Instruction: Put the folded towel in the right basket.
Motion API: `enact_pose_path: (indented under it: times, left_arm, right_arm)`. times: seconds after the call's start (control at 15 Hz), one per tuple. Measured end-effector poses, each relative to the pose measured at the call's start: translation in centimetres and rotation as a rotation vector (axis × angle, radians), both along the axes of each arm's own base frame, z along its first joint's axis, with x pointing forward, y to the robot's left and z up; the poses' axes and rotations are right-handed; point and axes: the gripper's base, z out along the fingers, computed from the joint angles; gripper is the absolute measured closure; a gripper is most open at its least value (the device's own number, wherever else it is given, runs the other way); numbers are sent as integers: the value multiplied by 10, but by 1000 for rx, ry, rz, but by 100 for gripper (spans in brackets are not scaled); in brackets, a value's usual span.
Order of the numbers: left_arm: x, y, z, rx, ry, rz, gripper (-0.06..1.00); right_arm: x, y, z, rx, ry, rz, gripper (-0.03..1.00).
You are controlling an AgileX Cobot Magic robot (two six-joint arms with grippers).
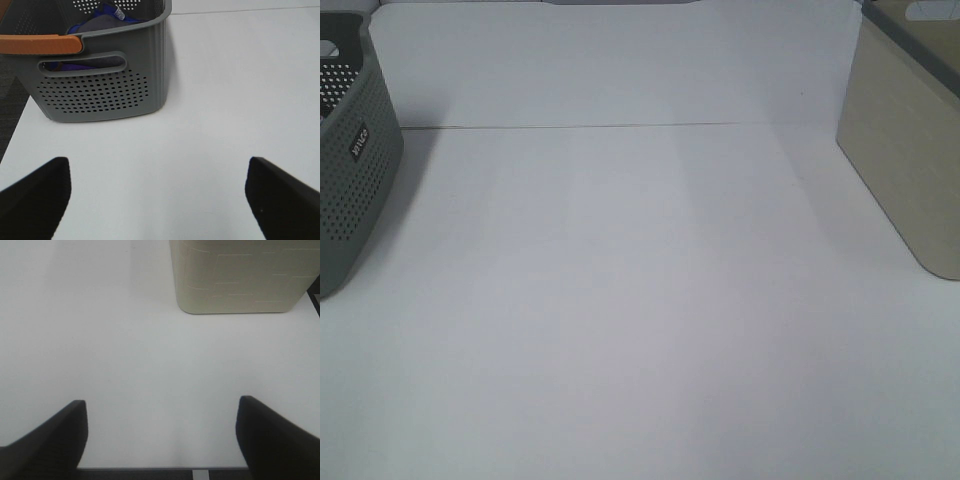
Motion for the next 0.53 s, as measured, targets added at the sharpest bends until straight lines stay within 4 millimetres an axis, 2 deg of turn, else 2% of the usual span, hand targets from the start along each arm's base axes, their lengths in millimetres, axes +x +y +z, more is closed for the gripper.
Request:
enact_pose_path:
  times: [0.53]
  left_arm:
    - [0, 0, 0, 0, 0, 0, 6]
  right_arm:
    - [0, 0, 0, 0, 0, 0, 18]
